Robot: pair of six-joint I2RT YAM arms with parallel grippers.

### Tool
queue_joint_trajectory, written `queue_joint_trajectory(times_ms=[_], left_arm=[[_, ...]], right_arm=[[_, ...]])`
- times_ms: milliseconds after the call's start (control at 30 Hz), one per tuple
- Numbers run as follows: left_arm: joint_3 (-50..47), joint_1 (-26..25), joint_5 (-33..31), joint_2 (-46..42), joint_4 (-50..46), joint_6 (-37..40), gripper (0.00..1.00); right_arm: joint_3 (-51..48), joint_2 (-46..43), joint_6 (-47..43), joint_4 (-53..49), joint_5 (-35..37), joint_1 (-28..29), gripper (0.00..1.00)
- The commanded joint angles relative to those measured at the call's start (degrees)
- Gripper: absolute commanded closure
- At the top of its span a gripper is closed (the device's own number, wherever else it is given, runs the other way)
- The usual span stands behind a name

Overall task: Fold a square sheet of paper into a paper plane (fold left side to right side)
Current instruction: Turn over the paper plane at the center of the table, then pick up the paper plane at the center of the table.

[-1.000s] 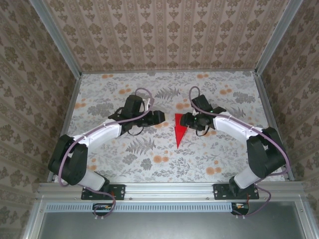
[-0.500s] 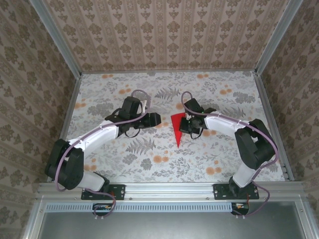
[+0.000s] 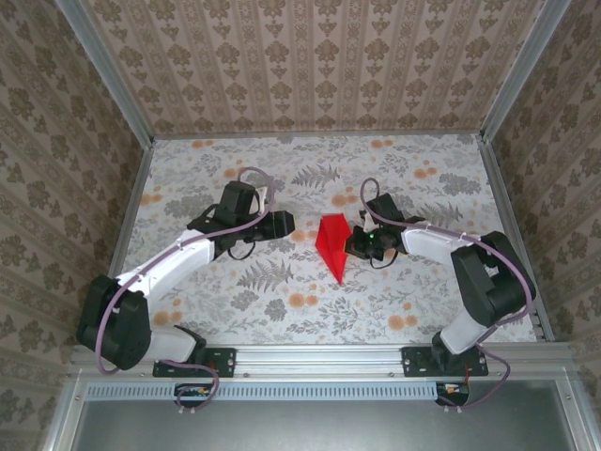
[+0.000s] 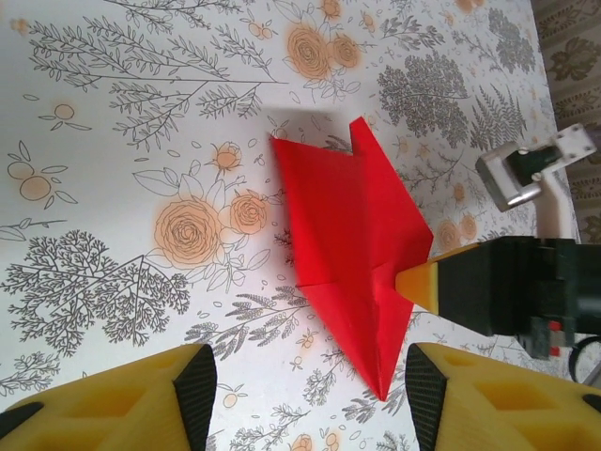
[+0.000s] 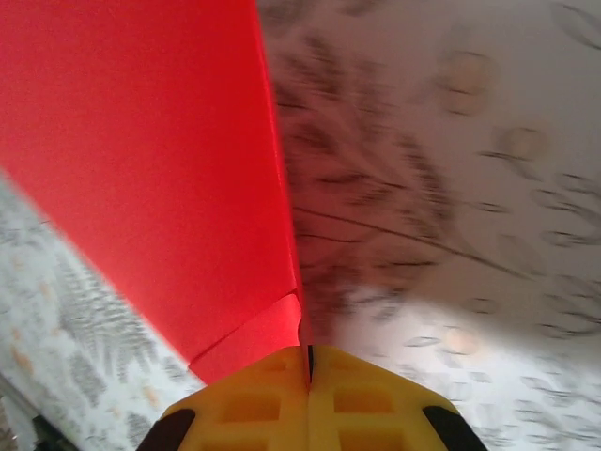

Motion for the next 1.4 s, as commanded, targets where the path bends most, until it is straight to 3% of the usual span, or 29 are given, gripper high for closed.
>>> queue_joint_trajectory(times_ms=[0,100,267,433,600,767,1067,1367], left_arm=[[1.44,0.53,-0.56,-1.39,-1.91,1.34,0.41],[1.52,0.53,-0.79,-1.74,-2.38,1.54,0.41],[1.59,0.86,-1.72,-2.86,-3.20,2.01,0.40],[0.27,1.70,-3.55,-5.05,-1.97,1.63,0.31],[-2.66,3.47,-5.10,-7.89,1.08,-0.13,0.23],[-4.49,4.83,-5.16,-9.90,0.67,-0.86,0.21],[-5.52,7.00,-4.89,-11.45,-0.16,-0.96,0.20],[-4.91,7.51,-4.45,-12.01,-1.94,0.41,0.19]], right_arm=[[-0.16,-0.13,-3.35,-2.92,2.52,-1.03,0.89],[0.10,-2.45,-5.62,-7.38,6.91,-1.69,0.77],[2.83,-7.80,-8.30,-15.38,12.84,-1.44,0.68],[7.30,-12.07,-10.10,-23.25,17.61,3.12,0.59],[9.10,-7.99,-9.07,-23.90,19.34,9.39,0.54],[11.21,-2.19,-8.50,-21.98,19.09,11.98,0.53],[14.22,5.26,-9.15,-19.91,17.73,12.66,0.63],[19.62,10.13,-9.38,-20.00,18.29,11.76,0.96]])
